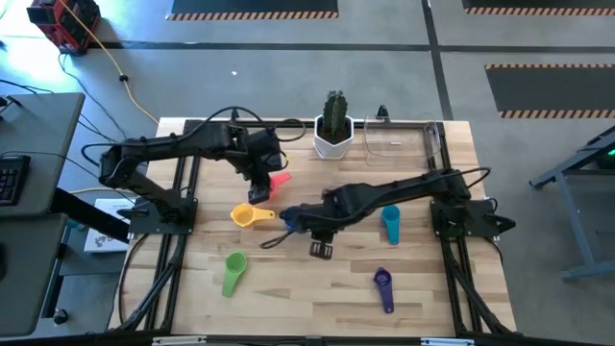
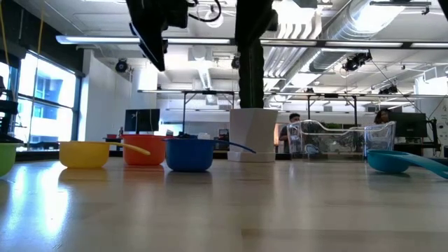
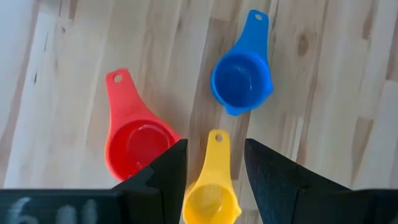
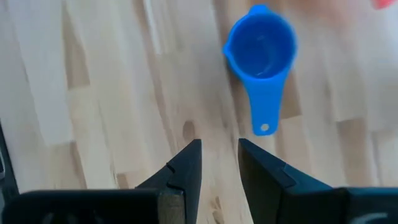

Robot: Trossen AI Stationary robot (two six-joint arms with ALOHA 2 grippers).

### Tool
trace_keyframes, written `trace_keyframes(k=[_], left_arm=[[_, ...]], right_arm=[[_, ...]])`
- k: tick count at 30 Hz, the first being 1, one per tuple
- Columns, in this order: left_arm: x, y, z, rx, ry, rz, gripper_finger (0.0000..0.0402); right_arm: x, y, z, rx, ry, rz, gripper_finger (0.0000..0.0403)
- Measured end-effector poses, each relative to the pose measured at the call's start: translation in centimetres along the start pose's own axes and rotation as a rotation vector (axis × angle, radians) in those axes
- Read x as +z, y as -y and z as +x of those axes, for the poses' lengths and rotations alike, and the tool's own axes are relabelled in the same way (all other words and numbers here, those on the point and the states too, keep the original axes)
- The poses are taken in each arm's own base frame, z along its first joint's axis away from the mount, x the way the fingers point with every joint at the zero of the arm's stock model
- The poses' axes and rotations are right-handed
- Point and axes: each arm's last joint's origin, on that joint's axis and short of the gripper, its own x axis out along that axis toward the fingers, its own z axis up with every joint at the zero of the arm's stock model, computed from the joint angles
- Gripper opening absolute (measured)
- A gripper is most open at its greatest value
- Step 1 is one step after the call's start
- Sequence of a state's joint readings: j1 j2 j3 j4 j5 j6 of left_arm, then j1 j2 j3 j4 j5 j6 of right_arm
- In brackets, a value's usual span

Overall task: Nest measuring cups in basket
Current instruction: Stack the blue measuring cup on top of the red measuring cup

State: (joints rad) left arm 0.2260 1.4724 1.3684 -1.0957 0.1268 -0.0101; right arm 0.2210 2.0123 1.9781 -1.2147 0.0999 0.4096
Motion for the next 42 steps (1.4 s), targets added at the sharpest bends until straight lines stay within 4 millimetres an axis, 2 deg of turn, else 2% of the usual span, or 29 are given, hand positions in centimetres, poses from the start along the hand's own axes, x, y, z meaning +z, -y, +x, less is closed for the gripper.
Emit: trace_keyframes(k=[9,14,32,38,42], left_arm=[[1.5,-0.3,2.4,0.003,0.007,-0.093,0.0147],[2.5,-0.4,4.3,0.003,0.023,-0.111,0.0147],[3.2,2.2,12.0,0.043,-0.135,0.010,0.0147],[3.1,2.8,13.6,0.062,-0.175,0.039,0.0147],[3.2,3.1,13.7,0.088,-0.157,0.053,0.0147]], right_arm=[[-1.5,-1.1,-4.1,-0.074,0.131,0.041,0.0096],[-1.9,-1.2,-5.3,-0.096,0.168,0.046,0.0096],[-2.3,-1.1,-5.4,-0.100,0.141,0.075,0.0096],[-2.4,-1.2,-5.4,-0.100,0.138,0.076,0.0096],[-2.4,-1.2,-5.4,-0.100,0.138,0.080,0.0096]])
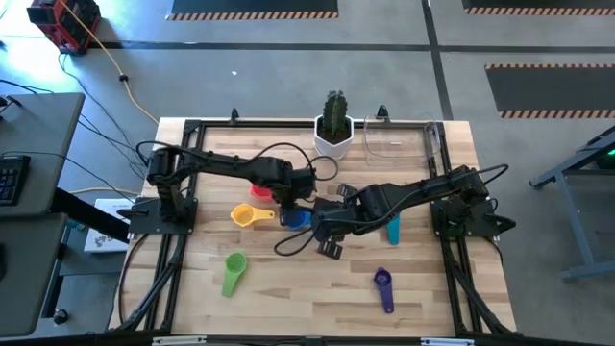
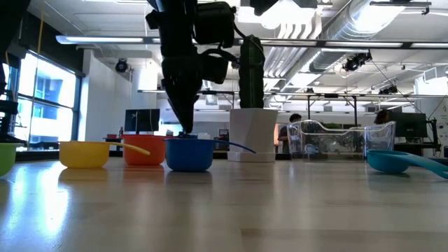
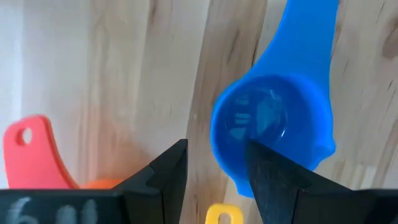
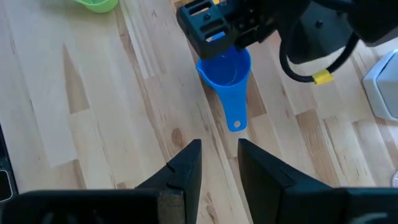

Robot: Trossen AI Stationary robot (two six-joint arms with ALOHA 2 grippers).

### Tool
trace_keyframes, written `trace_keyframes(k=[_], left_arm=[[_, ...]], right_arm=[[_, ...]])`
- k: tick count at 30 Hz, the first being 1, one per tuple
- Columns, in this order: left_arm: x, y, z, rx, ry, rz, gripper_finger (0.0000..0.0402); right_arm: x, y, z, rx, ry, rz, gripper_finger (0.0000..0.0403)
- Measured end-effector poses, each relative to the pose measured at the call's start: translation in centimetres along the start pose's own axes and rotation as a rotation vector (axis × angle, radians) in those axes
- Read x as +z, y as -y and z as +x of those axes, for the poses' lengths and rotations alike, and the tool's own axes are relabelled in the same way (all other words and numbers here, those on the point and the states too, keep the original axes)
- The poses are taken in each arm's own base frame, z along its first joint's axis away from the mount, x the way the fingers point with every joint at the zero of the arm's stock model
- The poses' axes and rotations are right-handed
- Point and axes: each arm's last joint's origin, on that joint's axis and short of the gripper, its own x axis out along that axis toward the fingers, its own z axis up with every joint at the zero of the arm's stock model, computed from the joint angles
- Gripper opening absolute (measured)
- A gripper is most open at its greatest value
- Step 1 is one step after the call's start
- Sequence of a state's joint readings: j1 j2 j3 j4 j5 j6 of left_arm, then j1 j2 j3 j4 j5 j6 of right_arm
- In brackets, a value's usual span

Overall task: Nest measuring cups in basket
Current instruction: Stack the blue measuring cup on top of the red measuring cup

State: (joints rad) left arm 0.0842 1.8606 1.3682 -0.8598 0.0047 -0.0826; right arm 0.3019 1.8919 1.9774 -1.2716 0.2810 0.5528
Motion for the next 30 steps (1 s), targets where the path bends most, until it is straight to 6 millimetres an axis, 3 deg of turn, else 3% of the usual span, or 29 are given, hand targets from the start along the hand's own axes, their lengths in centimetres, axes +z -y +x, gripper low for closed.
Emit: trace_keyframes(k=[14,25,30], left_arm=[[0.1,0.5,0.0,-0.003,0.012,0.032,0.0147],[0.0,0.7,2.9,0.044,-0.075,0.043,0.0147],[0.2,0.7,2.8,0.043,-0.056,0.047,0.0139]], right_arm=[[0.0,0.0,0.0,-0.001,-0.001,-0.003,0.0096],[-0.1,0.0,0.0,-0.006,-0.009,-0.006,0.0096],[-0.1,0.0,0.1,-0.009,-0.009,-0.006,0.0096]])
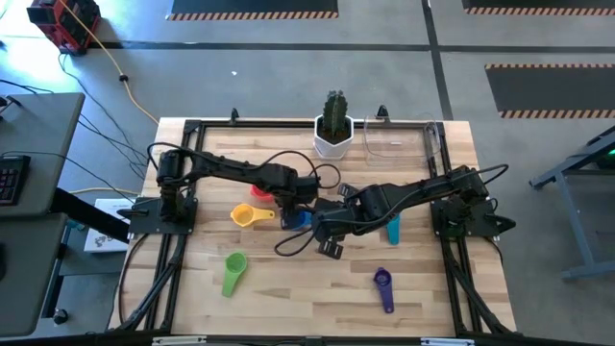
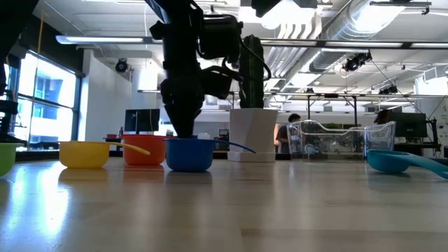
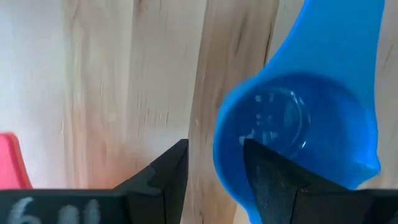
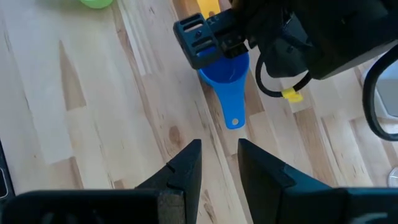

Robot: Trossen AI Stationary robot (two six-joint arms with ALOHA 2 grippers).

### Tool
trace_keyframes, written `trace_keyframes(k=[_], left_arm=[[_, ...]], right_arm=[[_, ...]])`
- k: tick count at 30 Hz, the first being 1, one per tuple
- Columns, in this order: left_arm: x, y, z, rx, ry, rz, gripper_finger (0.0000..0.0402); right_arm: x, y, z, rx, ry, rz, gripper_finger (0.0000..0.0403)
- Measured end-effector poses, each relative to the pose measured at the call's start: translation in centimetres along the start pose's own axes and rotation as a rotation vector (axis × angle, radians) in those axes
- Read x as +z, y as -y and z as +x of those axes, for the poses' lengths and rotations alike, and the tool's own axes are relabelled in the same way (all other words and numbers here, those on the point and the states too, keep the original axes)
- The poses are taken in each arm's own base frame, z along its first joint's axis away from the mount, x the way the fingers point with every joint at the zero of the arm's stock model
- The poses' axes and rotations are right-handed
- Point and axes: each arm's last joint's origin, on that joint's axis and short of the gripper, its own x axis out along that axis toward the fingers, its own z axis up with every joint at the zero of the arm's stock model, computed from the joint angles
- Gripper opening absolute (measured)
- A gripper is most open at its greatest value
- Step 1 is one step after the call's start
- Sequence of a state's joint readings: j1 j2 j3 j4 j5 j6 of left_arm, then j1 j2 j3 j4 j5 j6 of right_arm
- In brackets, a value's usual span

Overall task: Nest measuring cups in basket
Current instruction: Stack the blue measuring cup on top of the red measuring cup

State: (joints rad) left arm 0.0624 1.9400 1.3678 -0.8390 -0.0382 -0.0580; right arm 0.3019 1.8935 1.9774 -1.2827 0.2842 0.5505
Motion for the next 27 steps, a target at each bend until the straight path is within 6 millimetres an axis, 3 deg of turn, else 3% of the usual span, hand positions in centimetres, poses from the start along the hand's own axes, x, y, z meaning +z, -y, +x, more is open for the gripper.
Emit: trace_keyframes(k=[11,19,27], left_arm=[[0.2,0.0,0.0,-0.003,0.019,0.010,0.0009],[0.0,0.0,-0.5,-0.071,0.009,0.005,0.0005],[-1.0,-1.3,-3.9,-0.122,0.035,-0.047,0.0003]], right_arm=[[0.0,0.0,0.0,-0.004,0.003,0.003,0.0096],[0.0,0.0,0.0,-0.004,0.003,0.003,0.0096],[0.1,0.1,0.0,-0.040,0.023,0.025,0.0096]])
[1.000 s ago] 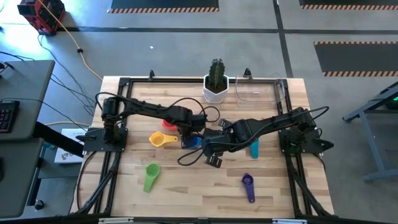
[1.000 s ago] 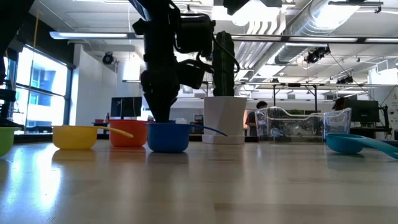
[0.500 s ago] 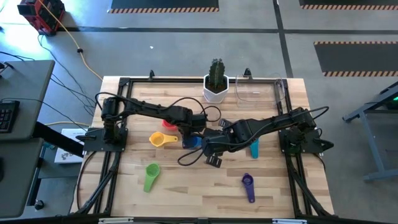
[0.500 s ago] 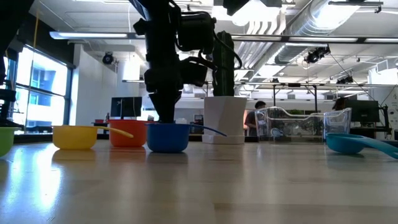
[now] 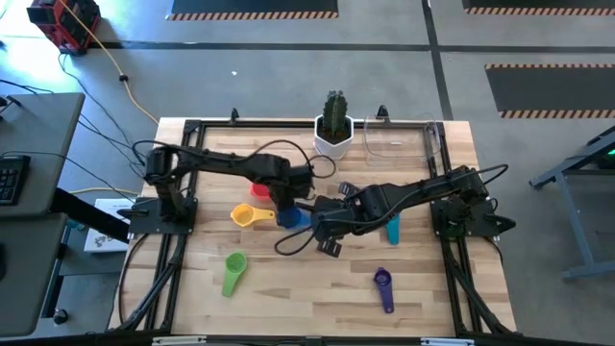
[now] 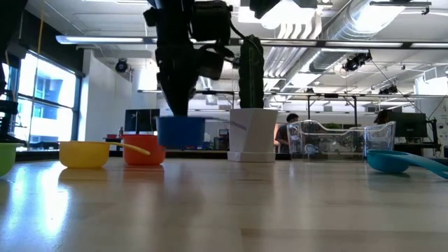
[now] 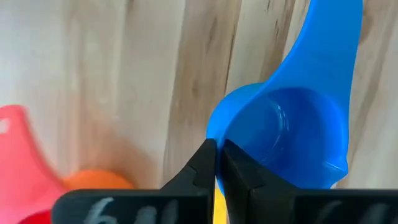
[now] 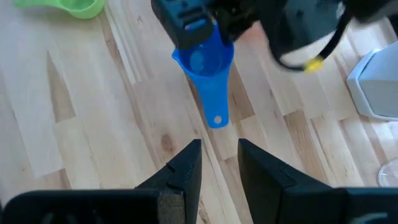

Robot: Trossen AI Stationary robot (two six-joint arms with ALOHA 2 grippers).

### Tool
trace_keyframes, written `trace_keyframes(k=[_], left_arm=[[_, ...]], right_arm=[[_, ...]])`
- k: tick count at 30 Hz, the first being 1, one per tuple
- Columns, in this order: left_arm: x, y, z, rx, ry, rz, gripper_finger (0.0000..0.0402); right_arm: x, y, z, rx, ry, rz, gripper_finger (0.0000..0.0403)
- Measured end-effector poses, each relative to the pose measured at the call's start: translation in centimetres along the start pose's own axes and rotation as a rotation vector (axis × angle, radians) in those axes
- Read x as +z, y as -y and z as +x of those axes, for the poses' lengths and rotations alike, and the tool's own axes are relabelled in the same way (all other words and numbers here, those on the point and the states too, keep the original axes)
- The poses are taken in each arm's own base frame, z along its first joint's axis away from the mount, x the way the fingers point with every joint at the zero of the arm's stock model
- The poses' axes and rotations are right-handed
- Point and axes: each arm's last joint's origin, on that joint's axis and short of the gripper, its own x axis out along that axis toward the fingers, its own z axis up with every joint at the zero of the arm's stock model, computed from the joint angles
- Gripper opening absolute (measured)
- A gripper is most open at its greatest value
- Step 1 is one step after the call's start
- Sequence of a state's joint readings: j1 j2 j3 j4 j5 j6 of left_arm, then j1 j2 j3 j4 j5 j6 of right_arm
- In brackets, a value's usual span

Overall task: Nest measuring cups in basket
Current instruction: Stack the blue measuring cup on top of the red measuring cup

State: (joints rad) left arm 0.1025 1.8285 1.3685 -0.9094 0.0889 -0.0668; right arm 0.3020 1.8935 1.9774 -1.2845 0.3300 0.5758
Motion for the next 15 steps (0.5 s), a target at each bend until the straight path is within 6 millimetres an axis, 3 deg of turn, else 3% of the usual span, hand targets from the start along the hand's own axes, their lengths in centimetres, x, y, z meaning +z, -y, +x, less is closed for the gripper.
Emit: trace_keyframes(k=[7,15], left_arm=[[-1.4,-1.5,-3.9,-0.005,0.021,-0.096,0.0002],[-3.2,-5.2,-7.3,0.028,0.048,-0.268,0.0002]], right_arm=[[0.0,0.0,0.0,-0.005,-0.003,0.011,0.0096],[-0.1,0.0,0.0,-0.005,-0.003,0.080,0.0096]])
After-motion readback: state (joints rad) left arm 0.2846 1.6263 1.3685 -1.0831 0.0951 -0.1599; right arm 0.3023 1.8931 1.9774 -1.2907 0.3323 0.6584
